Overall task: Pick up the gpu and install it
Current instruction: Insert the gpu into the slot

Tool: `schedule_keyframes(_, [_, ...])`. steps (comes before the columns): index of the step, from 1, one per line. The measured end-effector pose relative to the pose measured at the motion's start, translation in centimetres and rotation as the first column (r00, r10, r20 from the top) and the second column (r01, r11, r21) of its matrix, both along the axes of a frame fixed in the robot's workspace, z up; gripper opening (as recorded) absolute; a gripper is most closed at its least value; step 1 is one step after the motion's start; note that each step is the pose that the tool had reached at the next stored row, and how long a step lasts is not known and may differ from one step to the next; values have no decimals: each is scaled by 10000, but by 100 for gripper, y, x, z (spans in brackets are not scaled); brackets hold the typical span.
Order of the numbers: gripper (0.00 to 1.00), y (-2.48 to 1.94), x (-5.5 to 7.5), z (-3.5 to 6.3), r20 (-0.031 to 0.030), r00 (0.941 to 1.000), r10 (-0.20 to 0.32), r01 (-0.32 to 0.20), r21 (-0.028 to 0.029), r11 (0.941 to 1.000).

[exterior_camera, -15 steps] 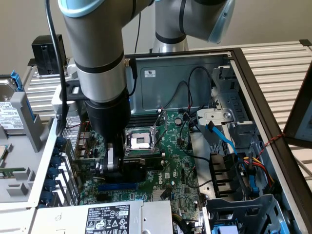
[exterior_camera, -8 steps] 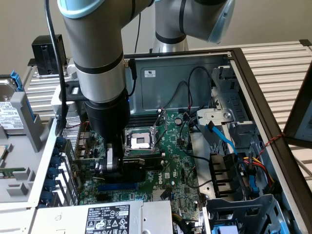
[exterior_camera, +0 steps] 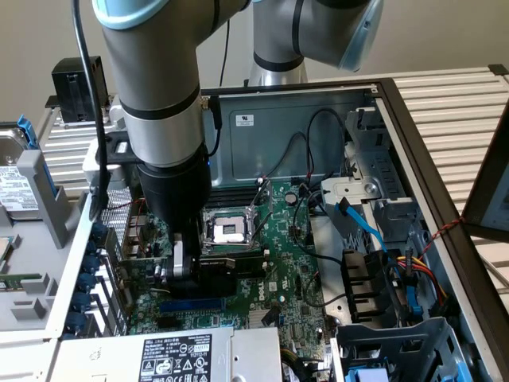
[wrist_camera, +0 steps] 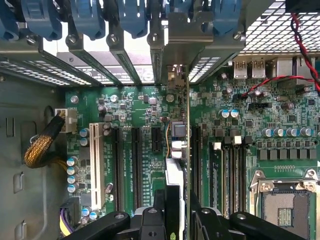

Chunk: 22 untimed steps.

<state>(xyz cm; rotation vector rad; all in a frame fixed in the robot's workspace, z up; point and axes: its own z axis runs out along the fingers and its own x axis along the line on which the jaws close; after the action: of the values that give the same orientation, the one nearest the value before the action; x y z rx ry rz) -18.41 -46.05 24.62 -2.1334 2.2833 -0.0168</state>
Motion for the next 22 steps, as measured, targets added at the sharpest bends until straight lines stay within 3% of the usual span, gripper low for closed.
schedule_keyframes(22, [28,2,9,-12,0,10000,60,-60,17,10000])
